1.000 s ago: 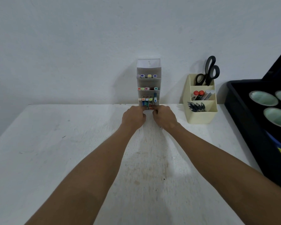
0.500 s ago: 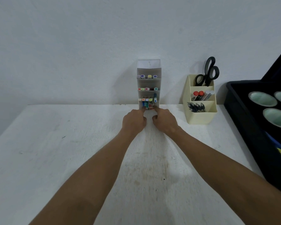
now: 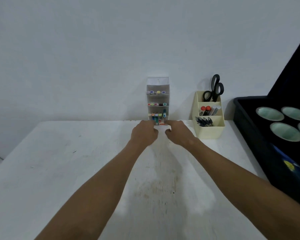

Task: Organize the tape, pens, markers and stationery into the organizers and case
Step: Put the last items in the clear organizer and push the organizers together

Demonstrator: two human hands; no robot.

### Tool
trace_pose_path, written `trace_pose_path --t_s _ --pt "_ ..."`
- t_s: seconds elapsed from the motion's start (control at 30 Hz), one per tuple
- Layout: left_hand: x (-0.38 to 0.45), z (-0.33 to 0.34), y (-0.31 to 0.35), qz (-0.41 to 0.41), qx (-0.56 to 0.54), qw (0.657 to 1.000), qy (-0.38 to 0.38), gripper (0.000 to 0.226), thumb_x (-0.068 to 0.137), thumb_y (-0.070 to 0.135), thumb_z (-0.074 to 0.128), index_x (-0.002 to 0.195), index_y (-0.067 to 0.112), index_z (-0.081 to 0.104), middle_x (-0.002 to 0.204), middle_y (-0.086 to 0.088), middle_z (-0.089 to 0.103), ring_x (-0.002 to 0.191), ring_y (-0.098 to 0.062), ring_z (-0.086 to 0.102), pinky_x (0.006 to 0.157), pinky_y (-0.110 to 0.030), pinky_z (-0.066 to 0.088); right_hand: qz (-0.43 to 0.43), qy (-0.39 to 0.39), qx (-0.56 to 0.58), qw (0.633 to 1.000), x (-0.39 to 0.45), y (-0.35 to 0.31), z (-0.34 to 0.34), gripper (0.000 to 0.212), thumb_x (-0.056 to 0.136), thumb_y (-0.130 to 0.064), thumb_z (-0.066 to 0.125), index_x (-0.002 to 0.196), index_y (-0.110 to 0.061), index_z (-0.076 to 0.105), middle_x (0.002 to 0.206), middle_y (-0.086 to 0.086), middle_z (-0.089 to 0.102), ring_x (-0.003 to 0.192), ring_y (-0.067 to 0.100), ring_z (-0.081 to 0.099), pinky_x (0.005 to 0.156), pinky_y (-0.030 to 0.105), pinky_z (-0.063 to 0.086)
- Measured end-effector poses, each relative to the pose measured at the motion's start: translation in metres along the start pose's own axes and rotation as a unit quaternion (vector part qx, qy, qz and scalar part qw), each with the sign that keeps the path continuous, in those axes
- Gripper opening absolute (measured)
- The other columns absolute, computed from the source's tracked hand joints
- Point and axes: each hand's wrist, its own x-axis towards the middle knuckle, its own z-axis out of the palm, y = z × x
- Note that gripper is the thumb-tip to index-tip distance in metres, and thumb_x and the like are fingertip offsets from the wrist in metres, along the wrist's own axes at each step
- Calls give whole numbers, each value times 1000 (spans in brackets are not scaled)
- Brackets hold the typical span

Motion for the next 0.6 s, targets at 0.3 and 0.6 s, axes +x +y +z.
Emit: trace_pose_path --t_s 0.3,0.6 --pt "3 -47 33 -37 -195 964 175 29 89 22 54 113 7 50 113 -12 53 99 -31 56 83 -41 49 3 255 105 961 -28 15 -90 27 90 -10 50 109 -5 68 87 8 68 70 12 55 71 21 44" --pt "10 -42 36 -193 -343 915 88 53 98 18 31 149 8 25 149 -14 37 133 -32 39 105 -40 34 226 208 188 933 -21 93 -114 39 97 -12 39 131 4 47 134 23 50 122 35 48 98 37 40"
